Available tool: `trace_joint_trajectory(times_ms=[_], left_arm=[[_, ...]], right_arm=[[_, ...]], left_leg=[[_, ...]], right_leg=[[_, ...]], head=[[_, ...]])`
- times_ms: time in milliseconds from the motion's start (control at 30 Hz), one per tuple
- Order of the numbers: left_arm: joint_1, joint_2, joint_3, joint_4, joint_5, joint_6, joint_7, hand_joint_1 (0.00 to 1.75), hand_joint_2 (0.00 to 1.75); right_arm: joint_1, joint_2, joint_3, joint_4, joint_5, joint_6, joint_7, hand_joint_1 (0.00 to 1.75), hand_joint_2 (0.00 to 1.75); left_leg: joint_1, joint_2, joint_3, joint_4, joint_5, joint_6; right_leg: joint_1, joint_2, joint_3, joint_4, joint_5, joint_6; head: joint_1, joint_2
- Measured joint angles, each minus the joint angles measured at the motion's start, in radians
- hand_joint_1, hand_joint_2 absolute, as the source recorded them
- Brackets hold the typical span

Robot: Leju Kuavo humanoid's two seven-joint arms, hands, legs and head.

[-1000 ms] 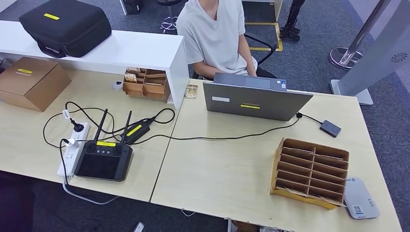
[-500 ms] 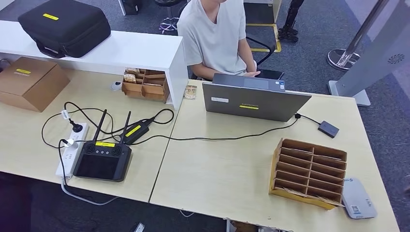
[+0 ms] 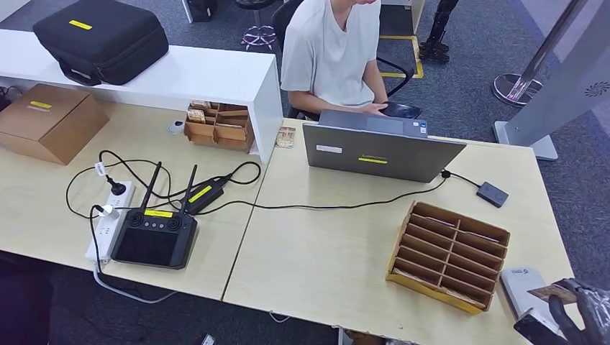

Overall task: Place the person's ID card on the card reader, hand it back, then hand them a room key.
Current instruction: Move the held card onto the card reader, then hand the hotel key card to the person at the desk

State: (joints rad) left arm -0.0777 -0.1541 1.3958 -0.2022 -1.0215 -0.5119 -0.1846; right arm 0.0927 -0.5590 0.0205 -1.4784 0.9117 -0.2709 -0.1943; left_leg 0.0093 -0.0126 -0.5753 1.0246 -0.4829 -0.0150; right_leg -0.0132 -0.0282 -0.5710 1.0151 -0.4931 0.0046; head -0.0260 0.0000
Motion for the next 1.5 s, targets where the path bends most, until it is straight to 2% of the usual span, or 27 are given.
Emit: trace_joint_trajectory(times_ms=[167, 433, 700, 900, 1233, 1433, 1500], left_arm=[[0.000, 0.000, 0.000, 0.000, 0.000, 0.000, 0.000, 0.00, 1.75], [0.000, 0.000, 0.000, 0.000, -0.001, 0.000, 0.000, 0.00, 1.75], [0.000, 0.000, 0.000, 0.000, -0.003, 0.000, 0.002, 0.00, 1.75], [-0.001, 0.000, 0.000, 0.000, -0.005, 0.000, 0.007, 0.00, 1.75], [-0.003, 0.001, 0.000, 0.000, -0.005, 0.002, 0.023, 0.00, 1.75], [-0.003, 0.002, 0.000, 0.000, -0.007, 0.007, 0.026, 0.00, 1.75], [-0.003, -0.004, 0.000, 0.000, -0.007, 0.039, 0.030, 0.00, 1.75]], right_arm=[[0.012, 0.048, -0.046, -0.011, 0.008, 0.009, -0.007, 1.75, 1.75], [0.009, 0.101, -0.068, 0.000, 0.032, 0.022, -0.024, 1.75, 1.75], [-0.012, 0.179, -0.071, 0.137, 0.071, -0.013, -0.042, 1.75, 1.75], [-0.056, 0.219, -0.081, 0.234, 0.081, -0.038, -0.049, 1.75, 1.75], [-0.108, 0.255, -0.101, 0.331, 0.107, -0.074, -0.059, 1.75, 1.75], [-0.112, 0.258, -0.104, 0.304, 0.108, -0.064, -0.068, 1.75, 1.75], [-0.117, 0.249, -0.104, 0.266, 0.095, -0.034, -0.068, 1.75, 1.75]], left_leg=[[0.000, 0.001, 0.000, 0.000, 0.000, 0.000], [0.000, 0.001, 0.001, 0.000, 0.000, 0.000], [0.000, 0.002, 0.001, 0.000, 0.000, 0.000], [0.000, 0.005, 0.005, 0.000, -0.001, -0.001], [0.000, 0.010, 0.012, 0.000, -0.003, 0.001], [0.000, 0.011, 0.012, 0.001, -0.003, 0.001], [-0.001, 0.011, 0.010, 0.001, -0.003, 0.001]], right_leg=[[0.000, 0.001, 0.000, 0.000, 0.000, 0.000], [0.000, 0.001, 0.000, 0.000, 0.000, 0.000], [0.000, 0.002, 0.000, 0.000, 0.000, 0.000], [0.000, 0.004, 0.003, 0.000, 0.000, 0.000], [0.000, 0.008, 0.009, -0.002, 0.001, 0.000], [0.000, 0.010, 0.011, -0.002, 0.002, 0.000], [-0.001, 0.010, 0.010, -0.002, 0.003, 0.001]], head=[[0.000, 0.000], [0.000, 0.000], [0.000, 0.000], [0.000, 0.000], [0.000, 0.000], [0.001, 0.000], [0.001, 0.000]])
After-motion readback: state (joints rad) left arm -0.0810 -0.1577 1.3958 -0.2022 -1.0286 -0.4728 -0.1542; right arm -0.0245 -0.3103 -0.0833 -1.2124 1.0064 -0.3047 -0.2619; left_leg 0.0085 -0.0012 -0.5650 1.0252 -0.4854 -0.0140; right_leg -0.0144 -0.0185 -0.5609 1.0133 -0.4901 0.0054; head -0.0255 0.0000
